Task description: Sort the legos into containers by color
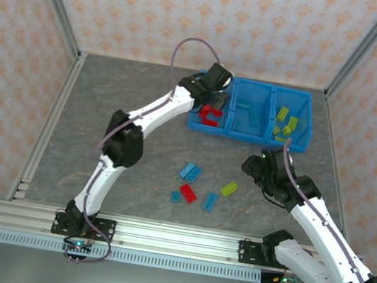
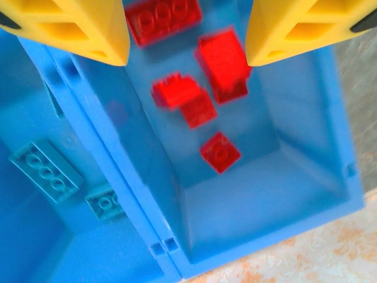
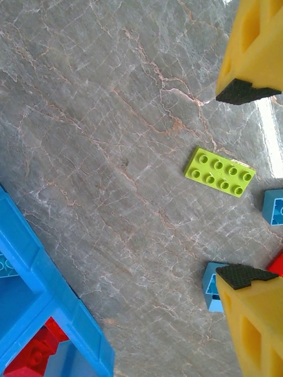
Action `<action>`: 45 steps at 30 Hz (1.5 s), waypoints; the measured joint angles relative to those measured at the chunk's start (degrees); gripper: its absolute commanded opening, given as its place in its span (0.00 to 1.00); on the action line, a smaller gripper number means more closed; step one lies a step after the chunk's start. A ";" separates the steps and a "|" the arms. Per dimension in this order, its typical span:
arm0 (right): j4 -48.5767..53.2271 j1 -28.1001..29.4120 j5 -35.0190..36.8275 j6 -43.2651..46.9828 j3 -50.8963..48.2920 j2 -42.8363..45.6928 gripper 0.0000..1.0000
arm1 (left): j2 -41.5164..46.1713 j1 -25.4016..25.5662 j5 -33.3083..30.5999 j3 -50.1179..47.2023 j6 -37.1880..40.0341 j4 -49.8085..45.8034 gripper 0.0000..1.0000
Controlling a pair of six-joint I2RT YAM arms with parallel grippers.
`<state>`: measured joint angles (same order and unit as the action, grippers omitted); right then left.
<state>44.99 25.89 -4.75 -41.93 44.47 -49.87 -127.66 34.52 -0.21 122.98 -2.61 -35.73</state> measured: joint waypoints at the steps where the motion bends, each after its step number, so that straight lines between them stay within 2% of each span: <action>1: -0.04 0.00 -0.24 -0.22 0.00 -0.44 0.74 | 4.33 0.24 0.26 -4.92 -0.24 1.40 0.55; 4: -0.98 0.24 -1.75 -1.03 -0.24 -3.39 0.74 | 20.83 2.23 0.37 -20.76 -0.35 5.57 0.56; 9: -2.95 3.13 -4.39 -2.03 -0.44 -13.25 0.74 | 47.95 9.99 0.57 -40.94 3.13 12.61 0.58; 13: -4.90 5.70 -5.29 -2.60 -0.37 -21.49 0.73 | 62.97 11.87 1.77 -53.22 9.29 12.72 0.63; 16: -5.86 6.60 -5.77 -3.13 -0.11 -27.54 0.71 | 70.23 11.85 3.10 -59.87 16.46 9.94 0.77; 20: -7.39 6.60 -5.88 -4.09 0.11 -34.36 0.64 | 74.90 11.85 4.42 -68.02 28.04 6.78 0.83; 22: -7.32 6.71 -5.77 -4.55 0.48 -36.70 0.57 | 75.17 11.76 4.68 -72.35 32.09 6.71 0.89; 26: -5.75 6.69 -4.85 -5.57 0.98 -37.22 0.35 | 73.22 11.06 7.45 -75.43 37.22 5.05 0.94; 28: -5.27 6.71 -4.50 -6.51 1.18 -37.13 0.30 | 73.31 10.84 8.33 -75.71 38.80 5.09 0.95; 31: -5.18 6.71 -4.26 -7.82 1.18 -36.65 0.29 | 74.40 10.69 9.60 -77.50 40.63 5.79 1.00; 38: -5.16 5.42 0.66 -7.67 5.20 -32.46 0.27 | 79.80 10.69 13.44 -82.07 46.12 5.77 1.00; 41: -5.05 1.64 4.39 -5.62 9.73 -28.65 0.27 | 81.53 10.40 14.01 -82.27 47.12 5.88 1.00; 45: -6.62 -7.87 8.50 -0.83 15.37 -25.07 0.27 | 82.88 10.08 15.26 -82.97 47.71 6.78 1.00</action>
<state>38.37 18.02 3.75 -42.76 59.83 -74.94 -44.77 44.60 15.05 40.01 45.10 -28.95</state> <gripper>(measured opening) 0.273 0.998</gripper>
